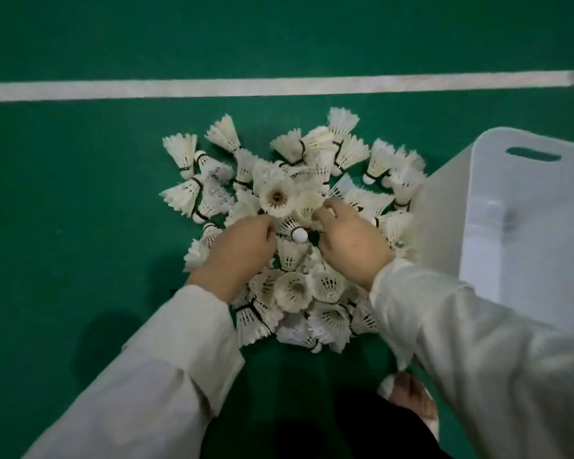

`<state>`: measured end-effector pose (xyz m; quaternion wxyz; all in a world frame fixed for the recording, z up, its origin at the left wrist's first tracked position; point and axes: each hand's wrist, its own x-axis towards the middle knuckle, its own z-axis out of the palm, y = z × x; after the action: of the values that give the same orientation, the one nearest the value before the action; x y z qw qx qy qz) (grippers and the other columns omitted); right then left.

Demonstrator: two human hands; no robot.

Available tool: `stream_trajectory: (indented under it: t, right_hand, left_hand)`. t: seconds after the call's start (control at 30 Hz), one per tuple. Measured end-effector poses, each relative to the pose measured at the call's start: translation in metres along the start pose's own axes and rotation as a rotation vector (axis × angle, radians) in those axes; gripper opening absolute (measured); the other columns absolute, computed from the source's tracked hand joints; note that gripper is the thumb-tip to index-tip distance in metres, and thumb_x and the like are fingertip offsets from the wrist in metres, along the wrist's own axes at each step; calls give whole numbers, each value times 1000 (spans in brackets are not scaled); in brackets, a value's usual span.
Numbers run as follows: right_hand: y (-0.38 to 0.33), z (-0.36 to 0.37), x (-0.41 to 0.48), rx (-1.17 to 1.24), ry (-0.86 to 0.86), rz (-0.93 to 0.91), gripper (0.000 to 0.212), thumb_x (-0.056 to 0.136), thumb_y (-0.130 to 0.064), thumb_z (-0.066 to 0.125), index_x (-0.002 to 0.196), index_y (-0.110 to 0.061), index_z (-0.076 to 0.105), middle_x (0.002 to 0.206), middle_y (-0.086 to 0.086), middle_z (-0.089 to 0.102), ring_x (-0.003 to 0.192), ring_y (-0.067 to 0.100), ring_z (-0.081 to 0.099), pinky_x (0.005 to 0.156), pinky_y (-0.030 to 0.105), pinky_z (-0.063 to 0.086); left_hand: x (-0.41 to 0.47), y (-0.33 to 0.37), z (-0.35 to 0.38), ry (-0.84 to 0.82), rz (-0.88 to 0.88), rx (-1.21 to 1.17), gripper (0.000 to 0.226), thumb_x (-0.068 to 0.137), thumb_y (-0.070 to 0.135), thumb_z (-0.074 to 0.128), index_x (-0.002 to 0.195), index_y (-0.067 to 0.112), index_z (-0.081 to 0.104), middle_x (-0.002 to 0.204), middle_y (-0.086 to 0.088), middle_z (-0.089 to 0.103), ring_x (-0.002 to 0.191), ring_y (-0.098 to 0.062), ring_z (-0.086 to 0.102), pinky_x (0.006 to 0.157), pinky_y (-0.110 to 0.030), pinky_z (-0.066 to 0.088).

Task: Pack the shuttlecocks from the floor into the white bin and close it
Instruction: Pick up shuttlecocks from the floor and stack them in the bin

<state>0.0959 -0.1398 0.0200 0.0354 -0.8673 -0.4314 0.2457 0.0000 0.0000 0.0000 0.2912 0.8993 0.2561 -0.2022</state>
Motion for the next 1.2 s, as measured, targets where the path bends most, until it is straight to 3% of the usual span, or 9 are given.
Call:
stream_trajectory:
  t: [0.27, 0.4, 0.5, 0.7, 0.87, 0.93, 1.0, 1.07, 1.2]
  right_hand:
    - [14, 49, 47, -187, -3, -7, 23, 89, -5, 45, 112, -5, 51, 116, 12, 55, 112, 30, 43, 91, 41, 44]
    - [22, 42, 43, -199, 65, -62, 18, 92, -5, 43, 104, -6, 58, 109, 9, 61, 108, 27, 44, 78, 32, 38]
    - [19, 23, 32, -158, 115, -67, 19, 95, -10, 41, 99, -7, 59, 103, 9, 62, 104, 26, 46, 75, 34, 41]
    - [14, -19, -23, -157, 157, -175, 25, 97, -25, 39, 85, -11, 57, 86, 3, 62, 83, 21, 54, 67, 36, 51]
    - [20, -21, -82, -56, 151, -126, 25, 96, -25, 44, 89, -9, 63, 86, 5, 61, 75, 22, 57, 64, 28, 39]
    - [24, -11, -101, -9, 161, -86, 24, 95, -23, 45, 89, -7, 63, 88, 7, 61, 82, 26, 59, 67, 30, 40]
    - [31, -4, -113, 79, 196, -69, 22, 95, -21, 47, 98, -7, 65, 95, 8, 63, 88, 26, 60, 75, 34, 45]
    - [38, 0, -120, 152, 245, -45, 22, 94, -19, 48, 101, -6, 64, 97, 9, 63, 89, 26, 59, 78, 34, 44]
    - [50, 6, -127, 196, 341, -22, 21, 94, -17, 47, 98, -4, 63, 95, 10, 62, 88, 25, 57, 70, 28, 38]
  left_hand:
    - [18, -28, 26, 370, -106, -29, 17, 90, 17, 46, 103, 10, 53, 100, -9, 55, 87, -26, 53, 72, -38, 46]
    - [13, -30, 40, 448, -166, -112, 35, 88, 14, 55, 118, 4, 41, 113, -15, 49, 95, -31, 53, 72, -36, 41]
    - [5, -32, 49, 449, -272, -230, 30, 89, 13, 56, 116, 3, 46, 112, -14, 54, 90, -26, 54, 70, -29, 36]
    - [-18, -27, 39, 549, -104, -141, 19, 91, 18, 53, 98, 4, 62, 107, -9, 52, 103, -23, 46, 85, -36, 43]
    - [-55, 15, 24, 548, 16, -278, 6, 96, 11, 41, 101, 13, 43, 73, -1, 51, 62, -17, 47, 50, -28, 36]
    - [-70, 37, 32, 467, 72, -225, 28, 94, 1, 37, 116, 19, 38, 79, -1, 53, 58, -13, 44, 46, -24, 35]
    - [-82, 55, 54, 394, 154, -37, 43, 87, -6, 43, 122, 18, 41, 118, -8, 49, 84, -16, 52, 63, -27, 47]
    - [-86, 64, 83, 333, 170, 103, 29, 89, 7, 49, 118, 9, 48, 144, -12, 26, 122, -27, 39, 94, -38, 45]
    - [-83, 71, 119, 320, 56, 153, 31, 94, 27, 48, 115, 5, 55, 149, -15, 20, 134, -29, 24, 111, -41, 26]
